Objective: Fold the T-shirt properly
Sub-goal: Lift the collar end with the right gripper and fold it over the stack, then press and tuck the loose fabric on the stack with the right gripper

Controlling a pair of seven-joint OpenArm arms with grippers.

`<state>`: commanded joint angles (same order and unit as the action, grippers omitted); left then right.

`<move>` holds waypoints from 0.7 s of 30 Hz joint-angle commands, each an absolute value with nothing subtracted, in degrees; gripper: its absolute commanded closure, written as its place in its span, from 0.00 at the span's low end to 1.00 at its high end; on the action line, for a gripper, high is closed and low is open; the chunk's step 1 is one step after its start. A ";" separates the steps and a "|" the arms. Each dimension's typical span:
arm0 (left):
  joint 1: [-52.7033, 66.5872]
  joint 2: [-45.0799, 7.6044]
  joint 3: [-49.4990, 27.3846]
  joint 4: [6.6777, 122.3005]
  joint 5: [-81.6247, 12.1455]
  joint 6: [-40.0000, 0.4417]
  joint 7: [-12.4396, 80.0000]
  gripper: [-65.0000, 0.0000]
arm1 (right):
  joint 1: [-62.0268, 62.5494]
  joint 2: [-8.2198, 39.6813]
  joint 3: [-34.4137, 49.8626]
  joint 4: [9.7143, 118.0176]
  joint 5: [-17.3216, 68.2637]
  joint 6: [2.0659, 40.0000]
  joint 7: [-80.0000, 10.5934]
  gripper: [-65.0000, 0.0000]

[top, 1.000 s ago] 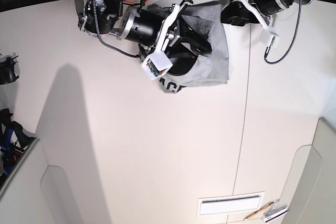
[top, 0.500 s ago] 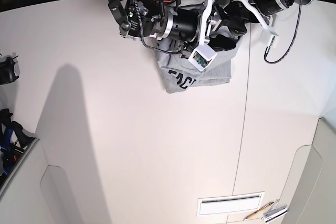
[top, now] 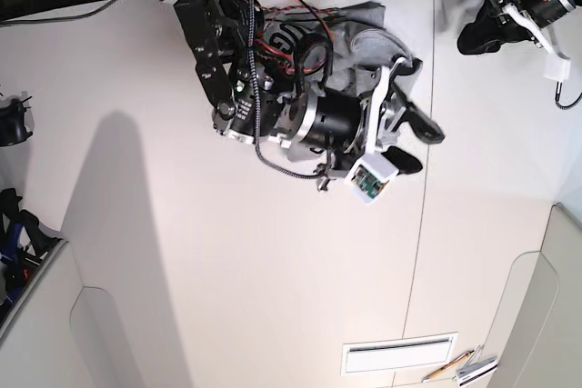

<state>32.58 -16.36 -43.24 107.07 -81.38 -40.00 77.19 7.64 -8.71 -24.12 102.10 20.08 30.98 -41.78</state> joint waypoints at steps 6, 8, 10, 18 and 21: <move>32.56 -16.29 -43.07 111.57 -85.00 -40.00 79.81 0.52 | 8.84 -7.66 -12.84 101.73 17.65 27.86 -43.57 1.00; 32.56 -16.16 -42.54 112.99 -85.00 -40.00 79.79 0.52 | 8.84 -4.89 -10.22 100.77 19.70 27.90 -43.55 1.00; 32.56 -16.16 -40.45 113.08 -85.00 -40.00 79.77 0.52 | 8.84 -1.85 -9.67 98.30 23.53 28.60 -43.59 1.00; 31.22 -16.16 -26.94 113.08 -84.90 -40.00 79.61 0.52 | 8.84 0.14 -18.48 94.17 37.43 33.28 -54.37 1.00; 30.94 -16.16 -26.96 113.08 -84.60 -40.00 79.31 0.52 | 8.67 0.19 -19.20 94.17 38.06 33.28 -56.80 1.00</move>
